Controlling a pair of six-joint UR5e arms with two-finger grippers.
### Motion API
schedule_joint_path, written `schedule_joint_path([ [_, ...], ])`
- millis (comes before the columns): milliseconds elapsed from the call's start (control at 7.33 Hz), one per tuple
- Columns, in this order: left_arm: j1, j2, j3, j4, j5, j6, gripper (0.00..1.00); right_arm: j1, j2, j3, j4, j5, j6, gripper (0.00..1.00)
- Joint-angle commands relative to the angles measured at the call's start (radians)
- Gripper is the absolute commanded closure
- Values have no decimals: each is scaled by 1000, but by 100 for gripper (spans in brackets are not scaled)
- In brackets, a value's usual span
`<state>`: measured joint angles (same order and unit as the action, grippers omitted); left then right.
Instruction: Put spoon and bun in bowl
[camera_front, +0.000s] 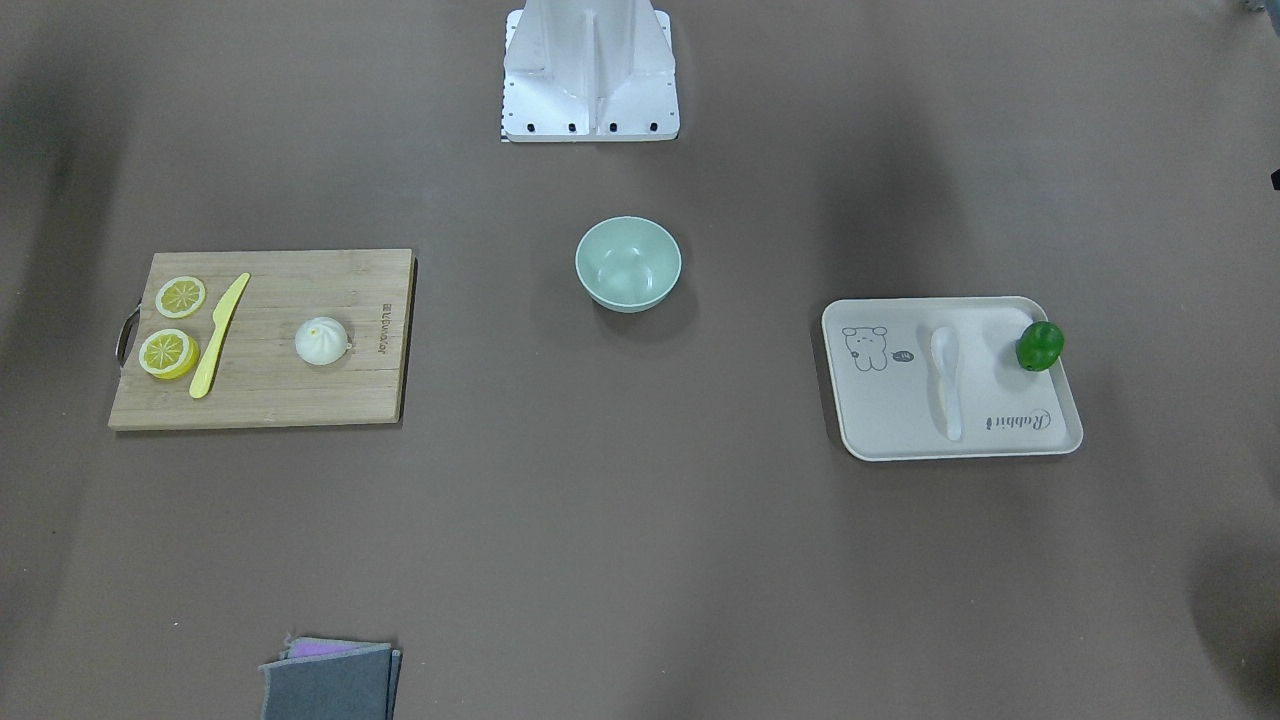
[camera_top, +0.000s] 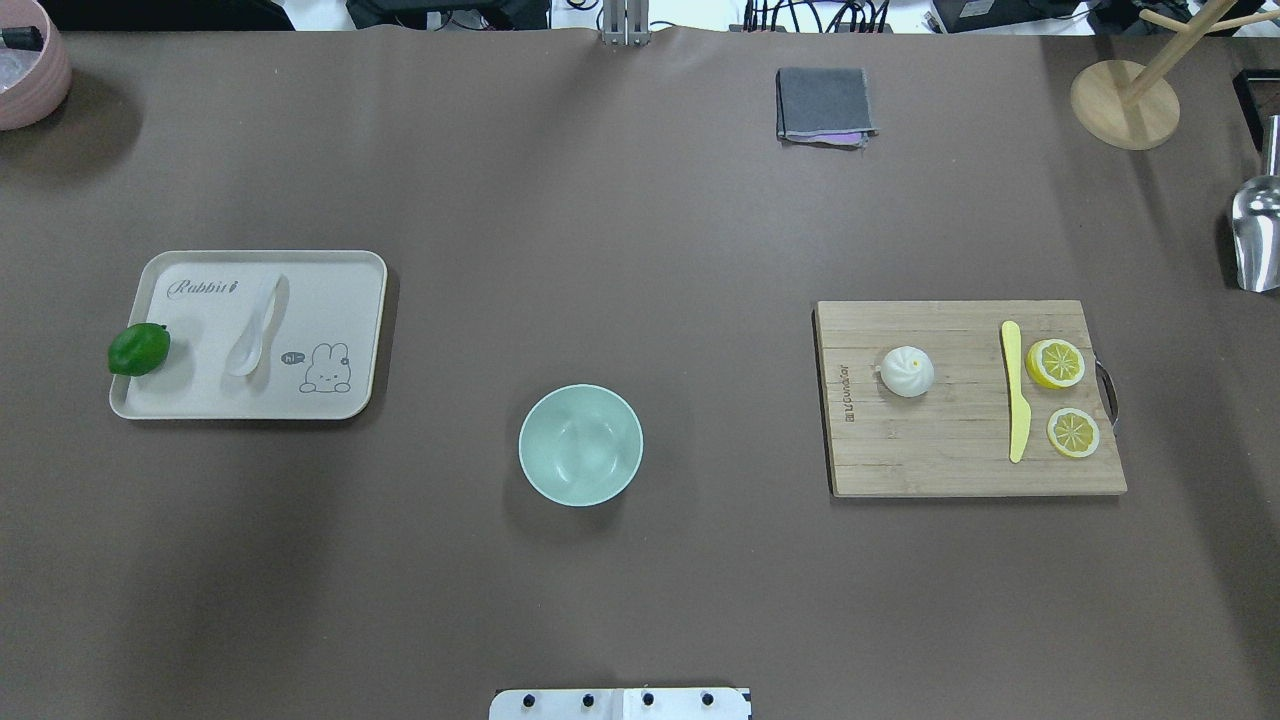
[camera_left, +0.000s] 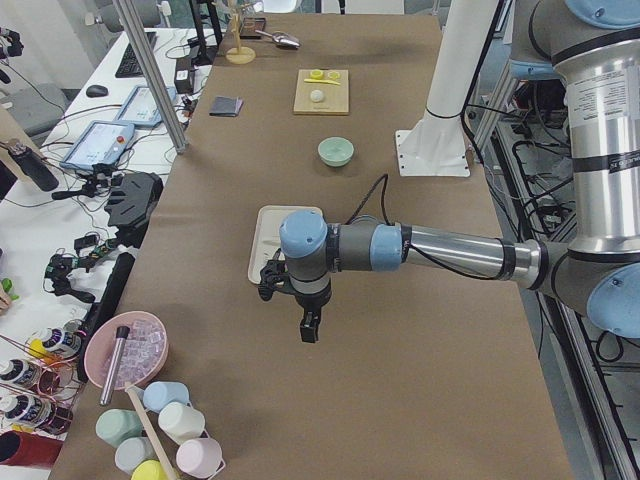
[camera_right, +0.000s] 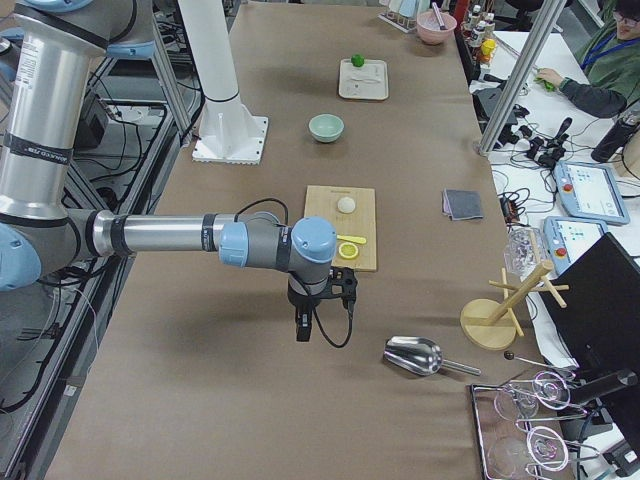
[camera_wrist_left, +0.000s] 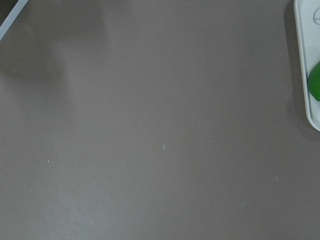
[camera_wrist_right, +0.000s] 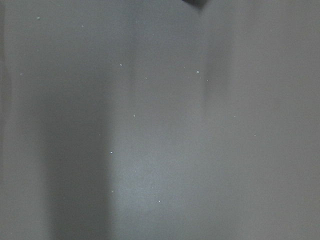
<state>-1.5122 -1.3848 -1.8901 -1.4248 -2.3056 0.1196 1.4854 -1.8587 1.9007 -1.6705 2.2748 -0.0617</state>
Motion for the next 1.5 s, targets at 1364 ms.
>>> schedule_joint_path([
  [1364, -3, -86, 14, -356, 3, -9, 2, 49, 142, 198, 11, 15, 6, 0],
])
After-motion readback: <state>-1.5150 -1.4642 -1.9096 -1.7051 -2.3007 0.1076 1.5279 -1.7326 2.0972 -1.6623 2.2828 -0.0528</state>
